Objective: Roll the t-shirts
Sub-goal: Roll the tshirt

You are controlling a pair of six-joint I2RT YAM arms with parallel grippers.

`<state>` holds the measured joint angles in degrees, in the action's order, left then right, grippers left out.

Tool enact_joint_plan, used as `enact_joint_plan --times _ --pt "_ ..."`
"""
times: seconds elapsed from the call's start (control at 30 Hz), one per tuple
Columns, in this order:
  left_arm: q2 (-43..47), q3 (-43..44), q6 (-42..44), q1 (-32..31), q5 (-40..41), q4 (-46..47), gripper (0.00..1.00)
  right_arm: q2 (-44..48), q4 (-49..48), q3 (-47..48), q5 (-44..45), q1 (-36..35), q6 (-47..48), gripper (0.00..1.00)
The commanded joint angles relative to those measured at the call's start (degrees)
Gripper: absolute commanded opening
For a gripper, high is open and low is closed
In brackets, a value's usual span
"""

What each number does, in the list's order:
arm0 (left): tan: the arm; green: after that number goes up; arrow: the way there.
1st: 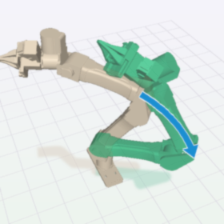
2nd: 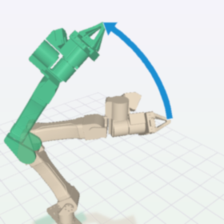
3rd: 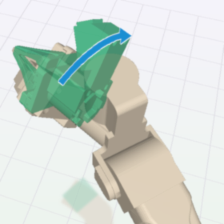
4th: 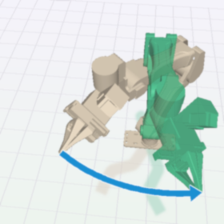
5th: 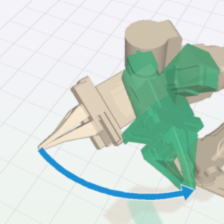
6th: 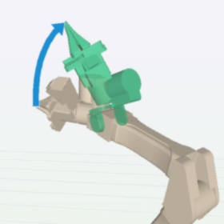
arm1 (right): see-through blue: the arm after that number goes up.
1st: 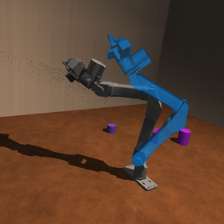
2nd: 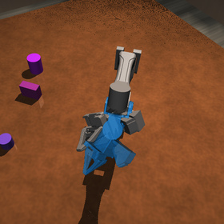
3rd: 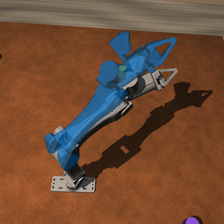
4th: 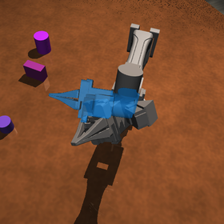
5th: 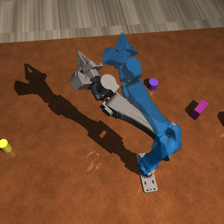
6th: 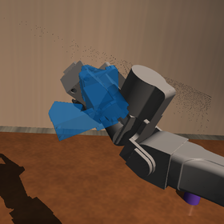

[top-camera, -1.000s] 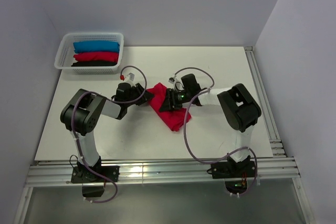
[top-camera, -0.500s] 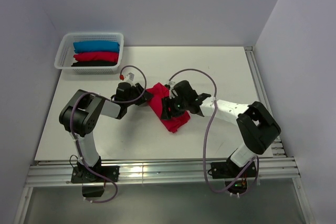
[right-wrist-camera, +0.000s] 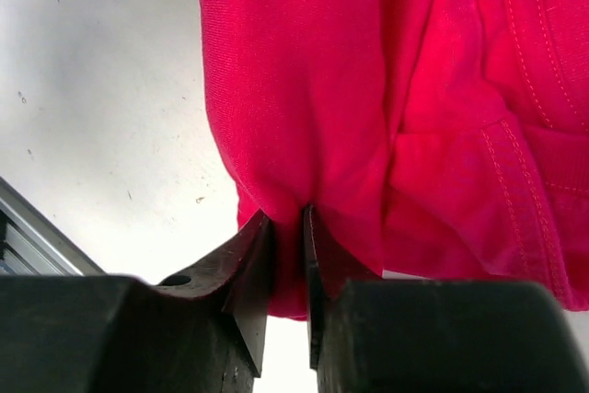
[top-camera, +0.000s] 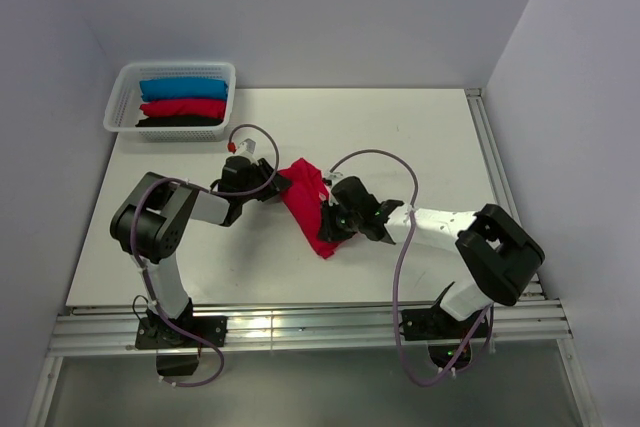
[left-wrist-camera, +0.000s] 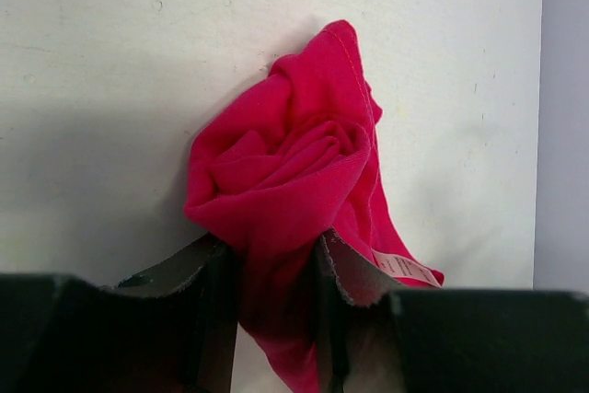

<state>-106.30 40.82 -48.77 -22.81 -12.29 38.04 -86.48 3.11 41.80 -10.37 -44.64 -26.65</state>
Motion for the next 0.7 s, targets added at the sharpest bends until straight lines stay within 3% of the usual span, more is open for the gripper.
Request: enact_joint_plan --times 0.0,0.1,0.17,0.23,0.27,0.3,0.33,0.37,0.5,0.67 --pt "0.83 0.31 2.63 0.40 4.30 -5.35 0.09 0.26 3.21 -2.78 1.23 -1.32 -1.82 0.22" --pt "0.57 0.58 2.72 0.48 4.12 -5.52 0.09 -0.18 5.49 -1.64 2.02 -1.41 -1.21 0.28" --pt "0.74 0.67 2.81 0.40 3.86 -5.70 0.08 1.48 6.98 -0.94 3.59 -1.50 -0.60 0.44" --pt "1.10 0.84 2.89 0.22 3.86 -6.14 0.08 3.93 9.88 1.17 5.26 -1.50 0.11 0.53" --pt "1.27 1.02 3.07 0.13 3.94 -6.57 0.08 4.56 11.20 2.31 5.80 -1.59 1.33 0.62" --pt "1.53 1.11 3.16 0.04 3.94 -6.75 0.08 5.17 14.00 5.28 6.84 -1.85 2.04 0.81" --pt "1.62 1.11 3.25 -0.04 4.03 -6.84 0.08 5.35 15.68 6.96 10.25 -2.55 2.65 0.82" --pt "1.71 1.37 3.33 -0.22 3.86 -7.01 0.08 5.27 17.26 10.63 12.46 -4.21 3.70 0.94" --pt "1.36 1.54 3.33 -0.31 3.16 -7.10 0.08 2.72 22.02 17.41 18.88 -7.38 5.65 0.95" --pt "1.53 1.55 3.51 -0.22 2.54 -7.02 0.08 -1.41 20.53 21.82 30.04 -12.39 8.98 0.94"
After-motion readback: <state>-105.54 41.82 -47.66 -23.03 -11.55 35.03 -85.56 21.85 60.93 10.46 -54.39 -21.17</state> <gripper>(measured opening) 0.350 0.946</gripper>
